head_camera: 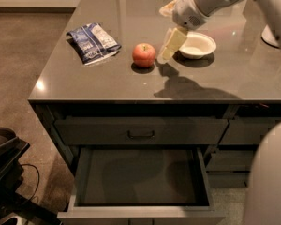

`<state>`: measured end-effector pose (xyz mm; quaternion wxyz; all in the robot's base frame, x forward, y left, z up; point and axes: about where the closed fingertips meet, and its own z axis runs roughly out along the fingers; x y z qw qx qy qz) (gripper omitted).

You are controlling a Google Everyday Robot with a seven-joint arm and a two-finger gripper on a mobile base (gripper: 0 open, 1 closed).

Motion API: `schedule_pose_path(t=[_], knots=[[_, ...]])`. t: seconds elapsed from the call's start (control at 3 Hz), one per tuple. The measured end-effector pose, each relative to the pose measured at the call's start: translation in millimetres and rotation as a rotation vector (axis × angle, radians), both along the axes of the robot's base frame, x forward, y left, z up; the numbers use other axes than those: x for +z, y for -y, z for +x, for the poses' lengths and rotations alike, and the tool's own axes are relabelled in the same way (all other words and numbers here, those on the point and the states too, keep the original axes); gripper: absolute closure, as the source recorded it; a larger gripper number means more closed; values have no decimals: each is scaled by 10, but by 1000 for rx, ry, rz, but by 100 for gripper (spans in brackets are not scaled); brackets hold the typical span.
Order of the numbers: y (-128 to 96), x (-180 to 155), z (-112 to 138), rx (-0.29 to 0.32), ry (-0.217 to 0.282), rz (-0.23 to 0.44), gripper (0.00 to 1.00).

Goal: Place apple into middle drawer

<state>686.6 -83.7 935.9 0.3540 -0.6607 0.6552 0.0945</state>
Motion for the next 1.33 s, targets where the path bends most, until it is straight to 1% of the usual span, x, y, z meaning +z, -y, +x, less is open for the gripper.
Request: schedule_pose_path(t=[0.33,0.67,1.0,1.33], knots=[[-9,95,63,-2,20,10,0],[-2,-5,48,-25,4,50,0],[-99,-239,59,-52,-39,138,0],[-291,-440,87,-61,-78,217,0]])
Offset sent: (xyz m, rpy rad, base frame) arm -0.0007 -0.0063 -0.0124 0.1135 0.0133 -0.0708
